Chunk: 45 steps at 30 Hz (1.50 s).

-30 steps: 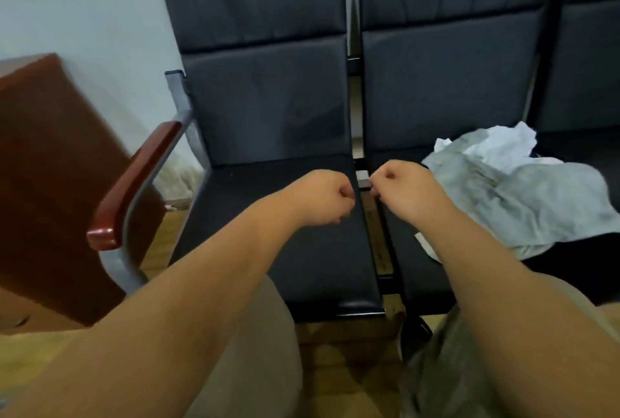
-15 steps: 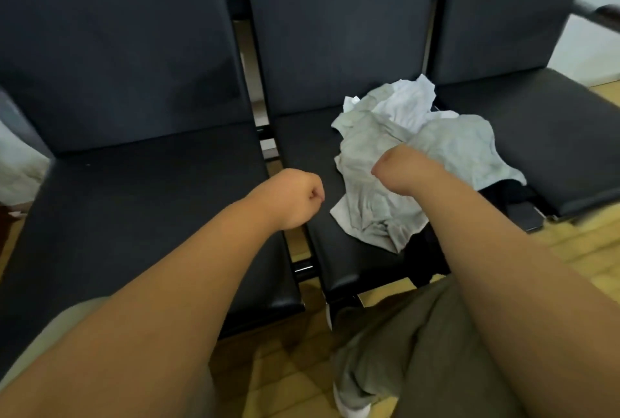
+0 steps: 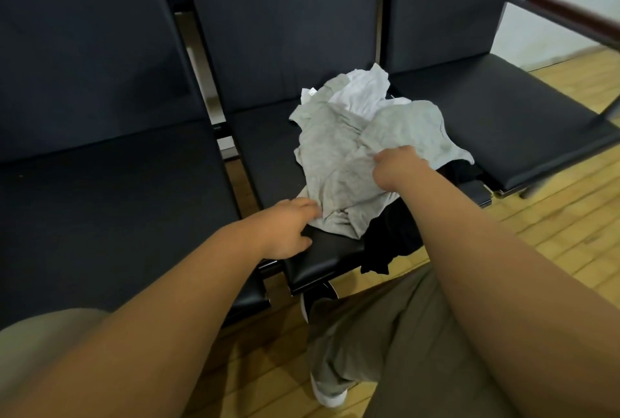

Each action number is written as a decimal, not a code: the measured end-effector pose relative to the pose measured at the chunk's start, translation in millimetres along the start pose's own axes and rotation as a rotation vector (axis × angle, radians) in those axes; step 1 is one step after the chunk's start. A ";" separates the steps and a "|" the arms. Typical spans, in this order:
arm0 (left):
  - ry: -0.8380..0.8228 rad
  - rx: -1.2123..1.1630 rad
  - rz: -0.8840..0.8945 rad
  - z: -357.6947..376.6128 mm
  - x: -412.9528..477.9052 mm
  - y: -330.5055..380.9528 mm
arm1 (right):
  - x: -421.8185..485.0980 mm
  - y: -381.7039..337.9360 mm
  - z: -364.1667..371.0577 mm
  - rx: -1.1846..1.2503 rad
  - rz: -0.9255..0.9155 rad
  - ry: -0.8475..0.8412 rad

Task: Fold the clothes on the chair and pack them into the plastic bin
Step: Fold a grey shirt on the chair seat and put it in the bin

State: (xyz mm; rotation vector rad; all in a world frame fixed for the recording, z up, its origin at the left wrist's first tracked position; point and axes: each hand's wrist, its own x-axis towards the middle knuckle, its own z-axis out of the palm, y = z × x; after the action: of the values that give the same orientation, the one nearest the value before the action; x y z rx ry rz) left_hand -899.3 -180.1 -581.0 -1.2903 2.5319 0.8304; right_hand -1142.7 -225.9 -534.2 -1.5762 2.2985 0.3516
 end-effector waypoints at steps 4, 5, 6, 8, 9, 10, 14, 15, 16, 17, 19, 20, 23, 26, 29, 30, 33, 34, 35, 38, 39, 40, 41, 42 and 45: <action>0.035 -0.073 -0.036 -6.3 -7.2 -2.0 | 0.8 7.0 -0.1 0.157 0.036 0.081; 0.035 -0.081 -0.036 -7.7 -9.4 -0.8 | 3.1 9.3 0.6 0.183 0.028 0.104; 0.036 -0.086 -0.033 -8.6 -10.9 0.0 | 2.9 9.7 -0.1 0.193 0.028 0.115; 0.030 -0.101 -0.029 -9.9 -14.5 1.8 | 3.6 11.8 0.7 0.232 0.029 0.145; 0.032 -0.109 -0.030 -10.7 -16.1 2.8 | 2.7 12.1 1.0 0.272 0.035 0.168; 0.037 -0.117 -0.031 -11.8 -17.4 3.4 | -1.6 11.6 -1.1 0.295 0.044 0.193; 0.056 -0.145 -0.031 -16.3 -19.7 3.8 | -6.9 11.0 -10.5 0.348 0.046 0.279; 0.060 -0.150 -0.033 -17.2 -20.1 3.8 | -5.4 11.1 -11.3 0.374 0.050 0.302; 0.071 -0.149 -0.033 -18.2 -19.9 3.7 | -4.3 10.5 -12.4 0.395 0.047 0.327; 0.085 -0.146 -0.030 -18.9 -20.0 3.6 | -1.6 10.7 -11.7 0.450 0.039 0.345; 0.112 -0.149 -0.022 -20.4 -19.6 2.8 | -2.2 9.3 -12.4 0.584 0.005 0.396; 0.123 -0.157 -0.019 -21.0 -18.9 2.1 | -4.1 8.1 -14.2 0.636 -0.017 0.404; 0.166 -0.188 -0.024 -21.4 -15.6 0.4 | -18.7 -4.5 -19.1 0.733 -0.126 0.336; 0.244 -0.288 -0.056 -24.3 -11.8 4.2 | -46.3 -25.4 -23.3 0.889 -0.333 0.185; 0.310 -0.607 -0.049 -33.6 -10.9 8.3 | -67.6 -44.9 -23.3 0.929 -0.518 0.079; 0.332 -0.705 -0.029 -36.2 -11.3 8.4 | -71.2 -50.8 -23.7 0.946 -0.556 0.072; 0.469 -0.913 -0.013 -37.6 -12.1 5.4 | -77.2 -62.5 -27.1 1.030 -0.593 0.041; 0.530 -0.970 -0.031 -37.7 -12.8 4.9 | -76.9 -64.3 -28.5 1.055 -0.601 0.017; 0.577 -1.016 -0.060 -38.2 -13.9 3.9 | -76.5 -65.3 -30.3 1.076 -0.603 -0.009; 0.654 -1.107 -0.169 -44.9 -16.7 -0.5 | -76.0 -63.9 -33.8 1.071 -0.589 -0.011; 0.669 -1.153 -0.185 -48.7 -18.5 -2.3 | -75.5 -62.4 -34.2 1.046 -0.597 -0.001; 0.679 -1.211 -0.194 -53.1 -21.2 -2.8 | -74.8 -60.2 -34.1 1.024 -0.615 -0.009; 0.690 -1.274 -0.194 -57.9 -23.9 -3.2 | -74.7 -57.2 -33.6 0.995 -0.644 -0.038; 0.701 -1.330 -0.191 -62.5 -26.9 -2.9 | -75.3 -54.2 -32.4 0.948 -0.683 -0.087; 0.724 -1.488 -0.181 -75.3 -36.5 0.7 | -75.4 -49.9 -23.1 0.769 -0.801 -0.221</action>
State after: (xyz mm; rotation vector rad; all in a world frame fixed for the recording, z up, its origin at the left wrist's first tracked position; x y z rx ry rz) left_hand -871.0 -196.4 -504.0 -2.4021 1.8027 2.8458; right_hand -1074.1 -188.3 -483.4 -1.7137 1.2207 -0.4765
